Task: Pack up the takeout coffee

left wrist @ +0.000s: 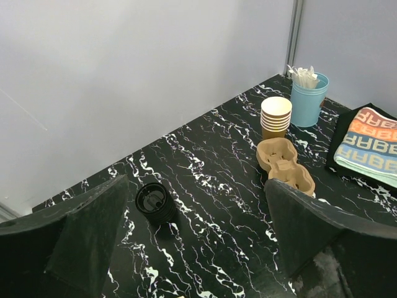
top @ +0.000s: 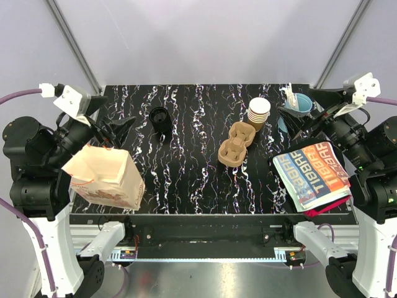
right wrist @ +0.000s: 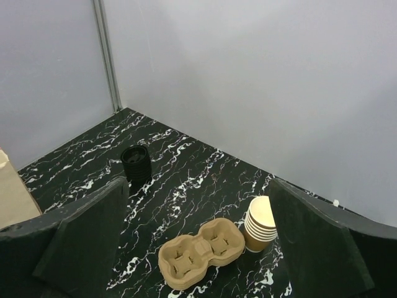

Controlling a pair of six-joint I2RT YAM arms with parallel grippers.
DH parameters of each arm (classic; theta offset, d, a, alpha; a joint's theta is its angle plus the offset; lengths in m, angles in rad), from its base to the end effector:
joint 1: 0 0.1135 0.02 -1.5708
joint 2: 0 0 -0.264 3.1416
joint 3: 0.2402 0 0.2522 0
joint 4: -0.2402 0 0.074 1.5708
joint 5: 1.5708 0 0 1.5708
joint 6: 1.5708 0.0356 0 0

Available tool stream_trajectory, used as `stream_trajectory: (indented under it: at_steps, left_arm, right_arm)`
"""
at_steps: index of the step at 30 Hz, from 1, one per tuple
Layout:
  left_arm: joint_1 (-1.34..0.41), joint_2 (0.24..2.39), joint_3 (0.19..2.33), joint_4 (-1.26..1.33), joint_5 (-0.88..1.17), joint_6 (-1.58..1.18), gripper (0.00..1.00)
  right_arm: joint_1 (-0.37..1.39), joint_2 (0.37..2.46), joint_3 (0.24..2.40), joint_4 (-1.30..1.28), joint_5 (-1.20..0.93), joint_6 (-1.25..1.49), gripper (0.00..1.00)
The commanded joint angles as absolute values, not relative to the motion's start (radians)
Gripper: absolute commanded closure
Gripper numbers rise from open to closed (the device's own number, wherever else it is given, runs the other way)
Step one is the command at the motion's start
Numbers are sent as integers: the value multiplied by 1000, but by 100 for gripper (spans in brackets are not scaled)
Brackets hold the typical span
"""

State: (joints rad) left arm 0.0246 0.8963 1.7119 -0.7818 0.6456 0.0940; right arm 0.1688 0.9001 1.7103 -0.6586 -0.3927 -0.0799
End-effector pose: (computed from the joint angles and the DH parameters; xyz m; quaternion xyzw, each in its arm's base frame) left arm 0.0822 -0.0194 0.5426 0.2508 0.6508 -0.1797 0.6937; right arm 0.0835 0.0280 0.5553 -0.2261 0.6157 0.1600 0.7377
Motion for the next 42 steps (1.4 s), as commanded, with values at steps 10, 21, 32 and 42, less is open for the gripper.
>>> stream_trajectory:
  at_steps: [10,21,32,42]
  left_arm:
    - [34,881,1706,-726,686,77,1]
    - [32,884,1701,-723,680,84,1]
    - [46,887,1680,-712,718,69,1]
    - [64,894,1655,-698,749,55,1]
  right_arm:
    - [164,911,1674,-620,-566,-224,0]
    - [164,951,1480,-614,-555,-475,0]
    - [164,1163,1377,-598,-511,-563,0]
    - [199,1488,1473,-647,-462,-584,4]
